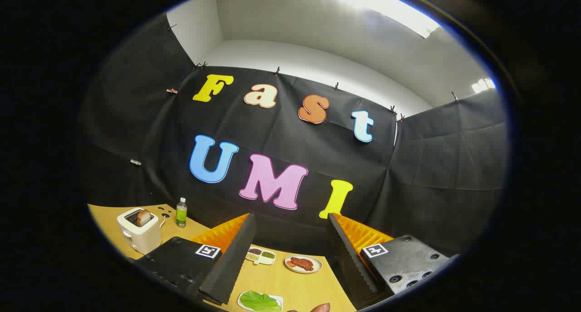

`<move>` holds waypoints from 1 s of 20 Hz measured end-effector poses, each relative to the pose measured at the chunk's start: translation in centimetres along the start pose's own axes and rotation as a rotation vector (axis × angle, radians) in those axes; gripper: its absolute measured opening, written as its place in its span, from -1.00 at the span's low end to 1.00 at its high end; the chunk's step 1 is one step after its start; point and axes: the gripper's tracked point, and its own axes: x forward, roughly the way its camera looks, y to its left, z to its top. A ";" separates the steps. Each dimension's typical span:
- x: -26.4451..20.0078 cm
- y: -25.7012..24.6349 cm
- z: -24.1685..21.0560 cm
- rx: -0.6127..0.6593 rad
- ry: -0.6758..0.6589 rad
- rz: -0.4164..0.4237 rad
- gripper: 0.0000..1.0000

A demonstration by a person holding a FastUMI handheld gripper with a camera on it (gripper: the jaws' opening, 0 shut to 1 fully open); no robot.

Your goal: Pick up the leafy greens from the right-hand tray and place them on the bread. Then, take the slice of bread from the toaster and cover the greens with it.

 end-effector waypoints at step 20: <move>-0.9 -0.2 0.1 -0.008 0.000 0.008 0.94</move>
